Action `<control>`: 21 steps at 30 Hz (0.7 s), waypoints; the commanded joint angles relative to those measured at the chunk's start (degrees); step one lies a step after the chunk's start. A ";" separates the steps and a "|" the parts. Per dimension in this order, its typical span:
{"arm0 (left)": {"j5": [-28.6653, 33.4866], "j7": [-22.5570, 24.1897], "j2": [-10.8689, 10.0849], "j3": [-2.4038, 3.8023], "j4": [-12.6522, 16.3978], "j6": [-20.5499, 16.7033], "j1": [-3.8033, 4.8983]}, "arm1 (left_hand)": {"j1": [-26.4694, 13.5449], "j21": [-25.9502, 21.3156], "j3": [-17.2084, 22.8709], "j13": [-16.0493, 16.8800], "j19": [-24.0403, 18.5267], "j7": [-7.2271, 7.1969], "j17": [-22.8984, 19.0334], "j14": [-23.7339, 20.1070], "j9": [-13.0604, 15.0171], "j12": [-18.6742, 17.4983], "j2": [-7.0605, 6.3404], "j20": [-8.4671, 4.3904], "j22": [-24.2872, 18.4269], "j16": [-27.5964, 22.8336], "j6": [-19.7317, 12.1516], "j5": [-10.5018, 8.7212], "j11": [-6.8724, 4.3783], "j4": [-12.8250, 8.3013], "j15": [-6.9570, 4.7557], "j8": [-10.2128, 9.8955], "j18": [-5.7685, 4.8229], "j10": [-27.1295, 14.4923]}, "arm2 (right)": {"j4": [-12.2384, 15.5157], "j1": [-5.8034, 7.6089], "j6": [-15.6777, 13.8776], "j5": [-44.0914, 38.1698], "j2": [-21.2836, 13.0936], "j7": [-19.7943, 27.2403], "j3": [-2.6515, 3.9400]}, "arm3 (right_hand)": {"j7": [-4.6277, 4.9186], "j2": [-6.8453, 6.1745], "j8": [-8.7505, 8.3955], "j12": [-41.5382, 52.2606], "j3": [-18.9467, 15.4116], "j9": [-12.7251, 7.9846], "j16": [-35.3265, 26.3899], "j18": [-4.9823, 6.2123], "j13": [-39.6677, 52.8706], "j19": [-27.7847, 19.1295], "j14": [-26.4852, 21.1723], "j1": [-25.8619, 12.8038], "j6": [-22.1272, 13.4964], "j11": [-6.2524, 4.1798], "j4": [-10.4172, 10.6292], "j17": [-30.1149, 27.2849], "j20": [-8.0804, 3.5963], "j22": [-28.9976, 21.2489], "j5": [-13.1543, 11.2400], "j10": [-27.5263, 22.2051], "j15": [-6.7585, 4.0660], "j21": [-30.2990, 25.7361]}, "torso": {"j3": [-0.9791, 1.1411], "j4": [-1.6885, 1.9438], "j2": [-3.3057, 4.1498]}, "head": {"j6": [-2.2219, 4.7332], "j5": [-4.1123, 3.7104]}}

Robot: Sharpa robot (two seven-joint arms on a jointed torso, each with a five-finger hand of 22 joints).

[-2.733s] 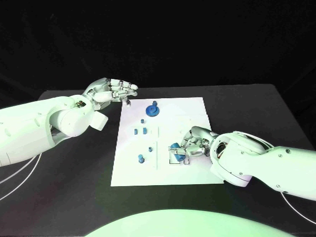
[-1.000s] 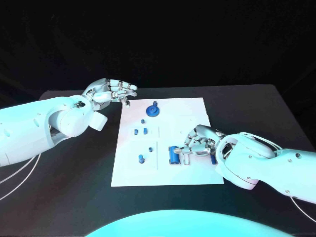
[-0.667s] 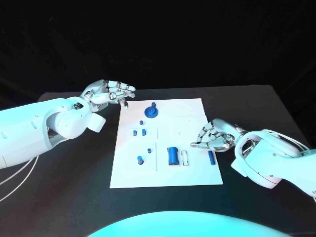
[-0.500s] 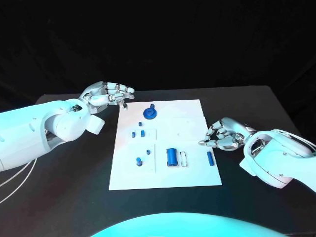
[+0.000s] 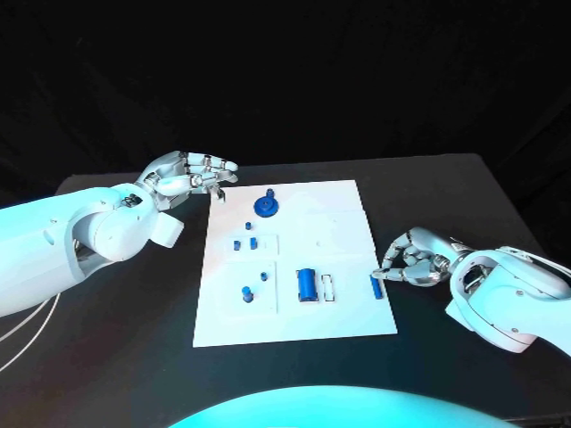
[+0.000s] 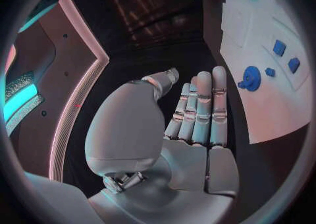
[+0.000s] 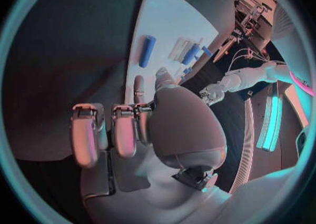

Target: Assemble the parts on the task board

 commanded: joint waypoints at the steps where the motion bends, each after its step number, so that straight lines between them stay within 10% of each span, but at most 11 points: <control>1: 0.42 0.85 -0.06 0.04 0.12 0.30 -0.05 | -0.27 -0.39 -0.03 -0.05 0.30 0.37 0.06 0.01 -0.07 0.28 0.01 0.04 -0.09 -0.26 -0.46 0.06 0.03 0.31 0.48 0.08 0.85 -0.50 | -0.10 -0.60 2.29 -4.16 0.19 -2.24 -0.03 | 0.01 -0.68 -0.02 -0.01 -0.44 -0.06 -0.07 -0.61 11.60 4.94 4.73 -0.12 0.39 0.22 0.04 9.08 0.37 13.97 -0.12 3.34 0.52 0.25 | -0.07 0.05 0.04 | -0.12 -0.02; 21: 0.44 0.61 -0.27 0.04 0.08 0.48 -0.08 | -0.27 -0.39 -0.03 -0.05 0.30 0.37 0.06 0.01 -0.07 0.28 0.01 0.04 -0.09 -0.26 -0.46 0.06 0.03 0.31 0.48 0.08 0.85 -0.50 | -1.12 -2.28 5.30 -7.89 2.60 -4.35 -0.10 | -0.39 -1.07 -0.13 0.07 -0.27 -0.36 -0.05 -0.63 11.70 4.99 4.75 1.81 1.28 -0.13 -0.19 9.17 0.17 14.03 -0.42 3.45 0.22 0.38 | -0.14 0.04 0.03 | -0.48 0.20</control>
